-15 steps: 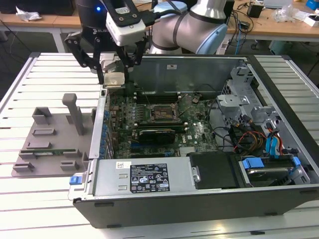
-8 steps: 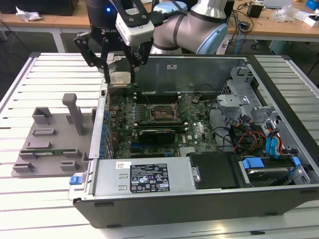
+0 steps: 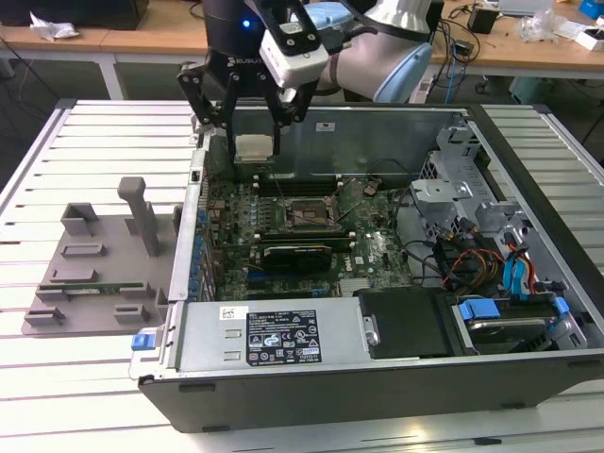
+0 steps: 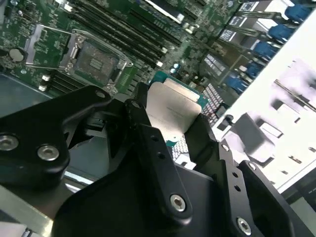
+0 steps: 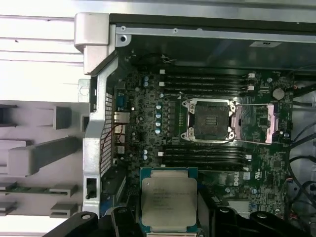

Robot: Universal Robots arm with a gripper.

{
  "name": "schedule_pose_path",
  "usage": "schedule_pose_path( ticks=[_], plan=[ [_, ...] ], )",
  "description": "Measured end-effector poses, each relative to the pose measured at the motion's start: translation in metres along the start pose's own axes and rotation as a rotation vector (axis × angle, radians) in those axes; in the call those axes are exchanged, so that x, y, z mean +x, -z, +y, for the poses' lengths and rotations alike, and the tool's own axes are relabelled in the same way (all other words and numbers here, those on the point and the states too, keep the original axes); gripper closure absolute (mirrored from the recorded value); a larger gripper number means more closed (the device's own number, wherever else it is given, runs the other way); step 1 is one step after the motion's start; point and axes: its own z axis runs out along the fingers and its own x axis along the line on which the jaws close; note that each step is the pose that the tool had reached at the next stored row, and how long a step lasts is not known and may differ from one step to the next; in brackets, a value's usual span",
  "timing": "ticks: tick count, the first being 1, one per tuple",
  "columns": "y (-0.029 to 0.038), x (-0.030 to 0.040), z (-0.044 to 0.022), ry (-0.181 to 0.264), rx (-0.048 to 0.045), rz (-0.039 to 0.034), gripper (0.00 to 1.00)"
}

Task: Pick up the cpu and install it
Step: 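Pick up the cpu and move it towards the insertion slot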

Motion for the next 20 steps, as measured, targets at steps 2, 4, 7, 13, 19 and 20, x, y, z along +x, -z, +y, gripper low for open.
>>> schedule_pose_path(
  ticks=[2,4,7,13,19,20],
  plan=[
    [-0.0016,-0.0061,0.0021,0.000,0.0000,0.0015,0.45],
    [-0.0031,-0.0115,0.0036,0.000,-0.0001,0.0024,0.45],
    [-0.0049,-0.0186,0.0049,0.000,-0.0002,0.0037,0.45],
    [-0.0096,-0.0304,0.0066,0.000,-0.0002,0.0061,0.45],
    [-0.0138,-0.0438,0.0084,0.000,-0.0003,0.0087,0.45],
    [-0.0147,-0.0465,0.0088,0.000,-0.0002,0.0092,0.45]
  ],
)
